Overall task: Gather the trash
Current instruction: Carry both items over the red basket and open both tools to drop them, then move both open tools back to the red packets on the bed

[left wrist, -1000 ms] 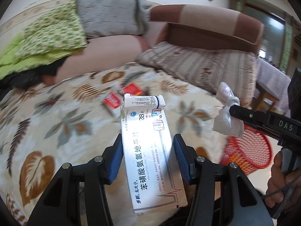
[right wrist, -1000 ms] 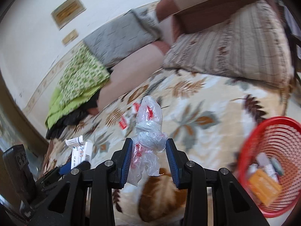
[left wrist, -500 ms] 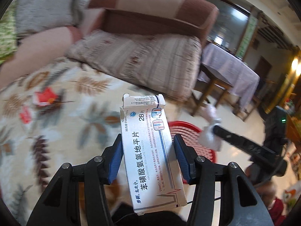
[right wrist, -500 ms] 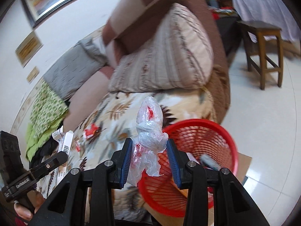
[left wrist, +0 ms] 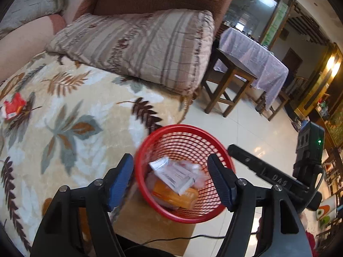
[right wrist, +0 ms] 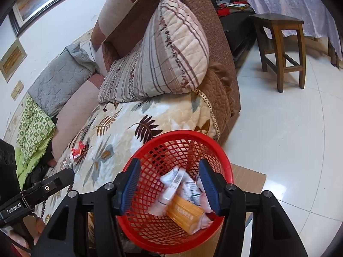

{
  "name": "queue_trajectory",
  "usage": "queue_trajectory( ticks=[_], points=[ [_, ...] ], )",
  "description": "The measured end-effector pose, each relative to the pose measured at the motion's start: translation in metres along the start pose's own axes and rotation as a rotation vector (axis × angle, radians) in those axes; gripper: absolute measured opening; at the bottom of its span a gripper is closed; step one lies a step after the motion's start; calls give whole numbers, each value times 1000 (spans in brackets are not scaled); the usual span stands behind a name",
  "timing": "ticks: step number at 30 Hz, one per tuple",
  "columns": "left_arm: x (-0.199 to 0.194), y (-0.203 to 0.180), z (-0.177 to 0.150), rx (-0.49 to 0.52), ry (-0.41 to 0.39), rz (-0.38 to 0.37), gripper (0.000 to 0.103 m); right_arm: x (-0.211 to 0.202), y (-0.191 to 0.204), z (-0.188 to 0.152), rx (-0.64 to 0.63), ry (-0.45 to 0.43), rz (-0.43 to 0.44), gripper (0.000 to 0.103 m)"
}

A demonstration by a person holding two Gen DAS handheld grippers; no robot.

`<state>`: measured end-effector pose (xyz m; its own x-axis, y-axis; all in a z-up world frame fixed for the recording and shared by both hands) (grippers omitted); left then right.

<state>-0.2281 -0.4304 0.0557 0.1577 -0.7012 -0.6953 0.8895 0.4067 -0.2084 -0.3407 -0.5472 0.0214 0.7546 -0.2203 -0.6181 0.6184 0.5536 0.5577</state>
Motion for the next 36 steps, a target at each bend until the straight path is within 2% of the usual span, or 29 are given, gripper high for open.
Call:
queue_trajectory(
  ticks=[2, 7, 15, 18, 21, 23, 28, 31, 33, 36],
  points=[
    [-9, 15, -4, -11, -9, 32, 72, 2, 13, -4, -23, 9, 13, 61],
    [-35, 74, -28, -88, -1, 145, 74, 15, 74, -30, -157, 63, 76, 61],
    [-96, 203, -82, -320, 3, 311, 74, 55, 165, -68, -281, 183, 168, 64],
    [-120, 256, -99, -429, -4, 384, 74, 74, 206, -75, -281, 234, 208, 64],
    [-135, 300, -108, -547, -23, 408, 74, 96, 246, -73, -241, 259, 219, 70],
    [-139, 324, -106, -607, -32, 420, 74, 116, 272, -71, -192, 271, 215, 70],
    [-126, 362, -88, -662, -14, 434, 75, 160, 296, -83, -75, 246, 166, 70],
    [-107, 386, -76, -700, -6, 438, 75, 178, 291, -99, -108, 244, 119, 70],
    [-89, 401, -70, -728, 6, 415, 75, 188, 287, -104, -100, 276, 118, 70],
    [-63, 416, -63, -765, 32, 399, 75, 192, 283, -106, -110, 279, 108, 70]
  ],
)
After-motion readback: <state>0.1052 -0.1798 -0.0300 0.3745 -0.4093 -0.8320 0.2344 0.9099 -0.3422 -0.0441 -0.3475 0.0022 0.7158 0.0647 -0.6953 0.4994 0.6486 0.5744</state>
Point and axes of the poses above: each gripper's, at about its wrist camera, not at the fingertips, and x roughly the way its jaws point, y to its left, z to its top, the point moved 9 cm from there along x, roughly the way its jaws point, and after that the axes turned 8 degrees about x, right-handed, at the moved point
